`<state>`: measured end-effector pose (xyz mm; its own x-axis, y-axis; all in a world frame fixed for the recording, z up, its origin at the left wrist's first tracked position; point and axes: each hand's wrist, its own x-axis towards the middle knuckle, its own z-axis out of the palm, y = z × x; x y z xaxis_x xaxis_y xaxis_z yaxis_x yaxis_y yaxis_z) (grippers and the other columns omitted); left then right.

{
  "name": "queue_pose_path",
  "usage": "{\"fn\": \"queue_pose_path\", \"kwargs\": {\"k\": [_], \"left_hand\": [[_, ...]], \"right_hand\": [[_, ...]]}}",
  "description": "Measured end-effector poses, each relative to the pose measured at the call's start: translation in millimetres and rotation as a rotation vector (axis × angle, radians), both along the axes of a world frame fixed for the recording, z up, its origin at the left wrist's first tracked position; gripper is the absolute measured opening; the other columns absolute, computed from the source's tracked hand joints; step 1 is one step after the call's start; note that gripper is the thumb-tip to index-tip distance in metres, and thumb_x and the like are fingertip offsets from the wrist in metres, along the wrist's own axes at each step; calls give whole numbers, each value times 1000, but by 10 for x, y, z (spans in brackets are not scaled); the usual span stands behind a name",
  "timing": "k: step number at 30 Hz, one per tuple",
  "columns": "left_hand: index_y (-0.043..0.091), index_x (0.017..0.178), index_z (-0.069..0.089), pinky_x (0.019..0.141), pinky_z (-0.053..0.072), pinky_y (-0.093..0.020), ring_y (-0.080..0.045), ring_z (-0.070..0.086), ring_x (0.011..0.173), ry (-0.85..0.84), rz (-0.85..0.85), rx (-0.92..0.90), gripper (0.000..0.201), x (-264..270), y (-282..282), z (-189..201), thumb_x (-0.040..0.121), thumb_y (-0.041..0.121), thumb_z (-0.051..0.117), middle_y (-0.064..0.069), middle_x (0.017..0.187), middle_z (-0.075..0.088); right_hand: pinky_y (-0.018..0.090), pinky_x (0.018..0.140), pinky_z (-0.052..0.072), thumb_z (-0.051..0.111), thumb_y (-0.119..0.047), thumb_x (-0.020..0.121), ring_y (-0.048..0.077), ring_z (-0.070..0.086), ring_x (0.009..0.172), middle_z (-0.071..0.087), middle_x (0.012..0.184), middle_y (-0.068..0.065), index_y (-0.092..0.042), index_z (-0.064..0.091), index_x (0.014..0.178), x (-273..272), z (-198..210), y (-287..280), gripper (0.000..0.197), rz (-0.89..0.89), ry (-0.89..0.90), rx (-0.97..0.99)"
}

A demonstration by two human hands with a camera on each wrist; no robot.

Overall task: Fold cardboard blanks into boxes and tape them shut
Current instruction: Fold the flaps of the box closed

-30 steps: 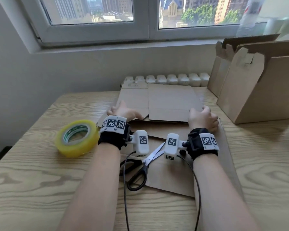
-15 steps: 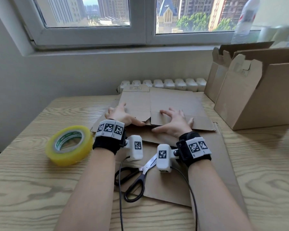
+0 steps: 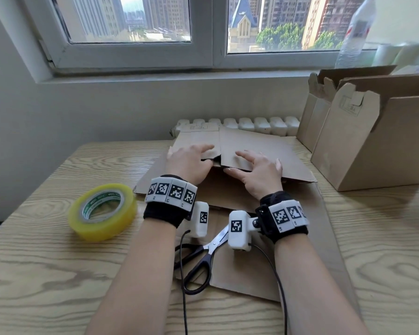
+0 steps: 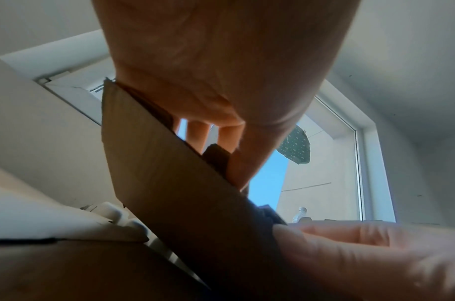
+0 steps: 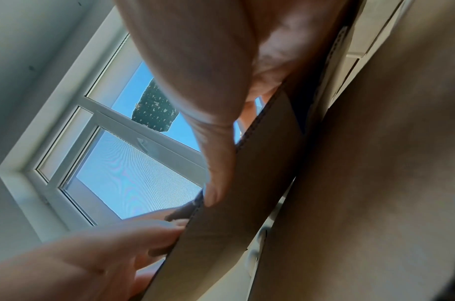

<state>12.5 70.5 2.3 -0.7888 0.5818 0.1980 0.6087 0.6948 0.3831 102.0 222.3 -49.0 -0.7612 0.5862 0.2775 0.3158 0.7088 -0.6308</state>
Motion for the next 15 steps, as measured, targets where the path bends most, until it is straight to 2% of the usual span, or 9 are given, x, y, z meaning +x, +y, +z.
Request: {"fn": "queue_pose_path", "kwargs": {"k": [3, 7, 11, 15], "left_hand": [[36, 142, 45, 118, 20, -47, -21, 36, 139, -34, 1, -120, 43, 6, 9, -23, 100, 46, 42, 7, 150, 44], [37, 141, 47, 111, 33, -41, -24, 44, 134, -133, 31, -35, 43, -41, -13, -55, 101, 50, 40, 2, 145, 50], [42, 142, 46, 108, 37, -37, -25, 46, 134, -176, 40, 92, 43, -81, 4, -88, 100, 53, 39, 4, 146, 50], [36, 145, 44, 113, 33, -37, -22, 42, 138, -175, -7, 232, 44, -50, 32, -35, 103, 46, 40, 1, 149, 48]], "right_hand": [[49, 119, 1, 72, -62, 76, 16, 31, 145, 50, 147, -9, -38, 56, 136, 15, 10, -2, 66, -1, -45, 6], [48, 120, 4, 79, -48, 75, 18, 25, 148, 45, 151, -8, -34, 58, 134, 32, 59, -10, 64, 32, -36, 7], [43, 120, 0, 65, -28, 92, 19, 20, 149, 40, 155, -7, -33, 55, 137, 36, 102, -17, 47, 9, 19, 83], [38, 117, 5, 56, -25, 99, 20, 27, 147, 46, 151, -6, -35, 58, 135, 14, 142, -75, 37, -17, 171, 137]]}}
